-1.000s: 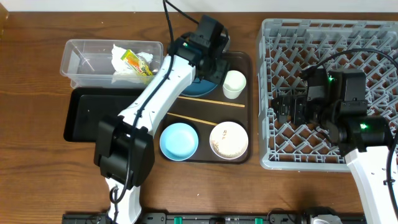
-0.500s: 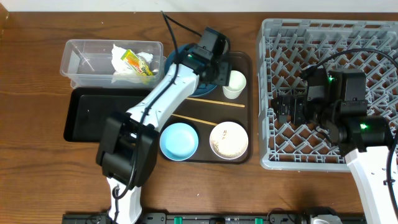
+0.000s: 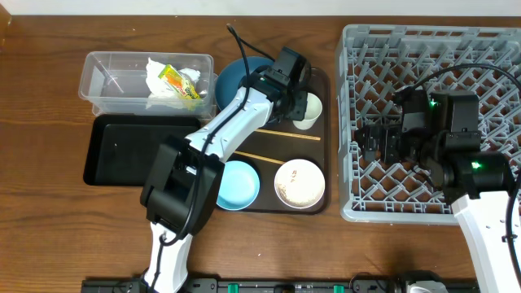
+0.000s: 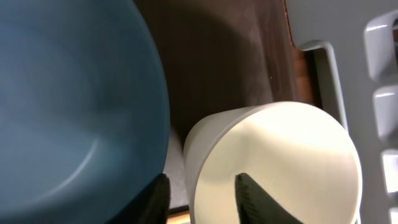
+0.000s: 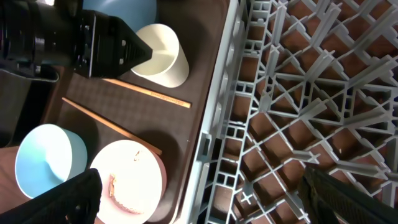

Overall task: Sort waste into correct bins and load items into the dishwasher rack
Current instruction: 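Reach the left gripper to the white paper cup and grasp it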

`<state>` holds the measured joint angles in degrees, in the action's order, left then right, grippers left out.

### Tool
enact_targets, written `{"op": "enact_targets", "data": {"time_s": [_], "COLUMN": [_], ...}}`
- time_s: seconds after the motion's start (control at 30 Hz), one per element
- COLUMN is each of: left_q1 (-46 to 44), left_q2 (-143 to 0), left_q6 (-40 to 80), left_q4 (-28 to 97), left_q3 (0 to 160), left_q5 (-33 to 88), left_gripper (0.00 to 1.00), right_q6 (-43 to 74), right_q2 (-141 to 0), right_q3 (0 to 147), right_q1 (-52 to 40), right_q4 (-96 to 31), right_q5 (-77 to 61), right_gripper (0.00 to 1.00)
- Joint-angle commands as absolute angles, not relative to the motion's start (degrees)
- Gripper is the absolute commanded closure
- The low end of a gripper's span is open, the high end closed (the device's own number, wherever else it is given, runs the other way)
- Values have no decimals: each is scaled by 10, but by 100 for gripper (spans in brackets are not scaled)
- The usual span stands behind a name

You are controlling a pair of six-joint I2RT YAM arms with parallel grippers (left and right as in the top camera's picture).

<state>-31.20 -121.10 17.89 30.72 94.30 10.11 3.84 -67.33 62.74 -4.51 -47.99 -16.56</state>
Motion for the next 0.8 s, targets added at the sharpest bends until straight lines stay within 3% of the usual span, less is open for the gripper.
{"op": "enact_targets", "data": {"time_s": [0.0,0.2,0.5,0.77], "left_q1": [-311,-311,-277,-199], "left_q2": [-1213,-1209,-1134,-1052], "left_q6": [188,190,209,140], "left_q4": [305,308,369,463], "left_q3": [944,945,945,945], "left_q5": [94,97,116,392], "left_gripper": [70,94,94,94], "right_q6": [42,42,42,31], "right_q2": [-669,-669,-669,-723], "right_q3": [635,635,635,635], "right_q1": [-57,-57,-57,-57], "right_q4": [-480,-479,-473,-401], "right_q5": [-172,-172,-201,-343], "right_gripper": [1,1,1,1]}}
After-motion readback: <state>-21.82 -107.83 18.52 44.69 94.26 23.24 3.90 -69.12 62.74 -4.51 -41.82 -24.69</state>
